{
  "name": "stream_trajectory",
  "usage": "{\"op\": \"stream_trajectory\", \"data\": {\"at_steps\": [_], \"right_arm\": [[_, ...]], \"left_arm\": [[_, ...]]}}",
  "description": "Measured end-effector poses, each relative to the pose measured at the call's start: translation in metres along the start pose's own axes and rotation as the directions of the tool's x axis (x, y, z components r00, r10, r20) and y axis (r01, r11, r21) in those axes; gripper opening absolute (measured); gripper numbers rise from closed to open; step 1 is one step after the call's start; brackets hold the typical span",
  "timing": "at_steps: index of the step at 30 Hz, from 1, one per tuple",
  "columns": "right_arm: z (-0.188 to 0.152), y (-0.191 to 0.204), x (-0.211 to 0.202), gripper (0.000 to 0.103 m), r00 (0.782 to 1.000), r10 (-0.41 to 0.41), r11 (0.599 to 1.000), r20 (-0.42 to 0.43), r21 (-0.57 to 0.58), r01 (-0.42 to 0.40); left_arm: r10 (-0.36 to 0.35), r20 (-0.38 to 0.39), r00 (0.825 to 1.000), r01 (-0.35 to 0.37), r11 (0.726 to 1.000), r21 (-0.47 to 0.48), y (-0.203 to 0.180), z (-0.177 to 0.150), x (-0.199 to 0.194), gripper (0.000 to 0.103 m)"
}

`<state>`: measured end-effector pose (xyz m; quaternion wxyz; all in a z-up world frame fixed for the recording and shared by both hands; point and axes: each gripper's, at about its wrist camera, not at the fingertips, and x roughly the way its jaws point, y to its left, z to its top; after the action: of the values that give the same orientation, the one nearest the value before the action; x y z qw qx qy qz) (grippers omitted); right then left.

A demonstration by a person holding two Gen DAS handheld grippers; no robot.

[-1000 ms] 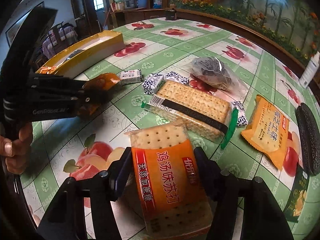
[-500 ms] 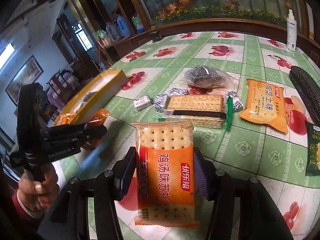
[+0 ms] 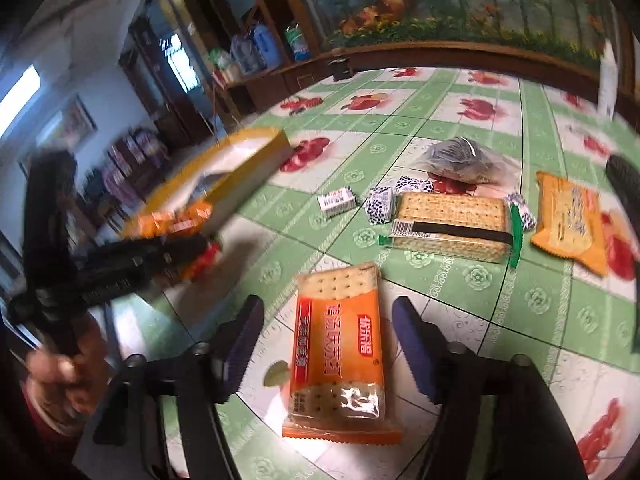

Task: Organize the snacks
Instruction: 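Grasp yellow-orange snack bag with left tool while right tool carries cracker pack toward tray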

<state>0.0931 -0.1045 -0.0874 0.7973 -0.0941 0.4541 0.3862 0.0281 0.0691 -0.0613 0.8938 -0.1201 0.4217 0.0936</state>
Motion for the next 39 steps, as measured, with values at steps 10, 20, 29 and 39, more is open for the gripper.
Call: {"op": "stream_trajectory", "data": {"at_steps": [10, 20, 29, 39], "right_arm": [[-0.02, 0.011, 0.024, 0.054, 0.988, -0.142, 0.99, -0.062, -0.02, 0.141], [0.004, 0.007, 0.0, 0.054, 0.998, -0.034, 0.996, 0.043, 0.087, 0.03], [0.032, 0.048, 0.012, 0.054, 0.996, 0.051, 0.998, 0.071, 0.027, -0.053], [0.06, 0.096, 0.037, 0.054, 0.99, 0.127, 0.991, 0.065, -0.051, -0.124]], "left_arm": [[-0.009, 0.011, 1.0, 0.009, 1.0, -0.014, 0.007, -0.002, -0.009, 0.035], [0.056, 0.081, 0.995, -0.056, 0.998, -0.001, 0.013, 0.004, -0.031, 0.035], [0.138, 0.11, 0.984, -0.136, 0.99, -0.034, 0.042, 0.007, -0.039, 0.035], [0.191, 0.107, 0.976, -0.18, 0.978, -0.11, 0.087, 0.008, -0.039, 0.035]]}}
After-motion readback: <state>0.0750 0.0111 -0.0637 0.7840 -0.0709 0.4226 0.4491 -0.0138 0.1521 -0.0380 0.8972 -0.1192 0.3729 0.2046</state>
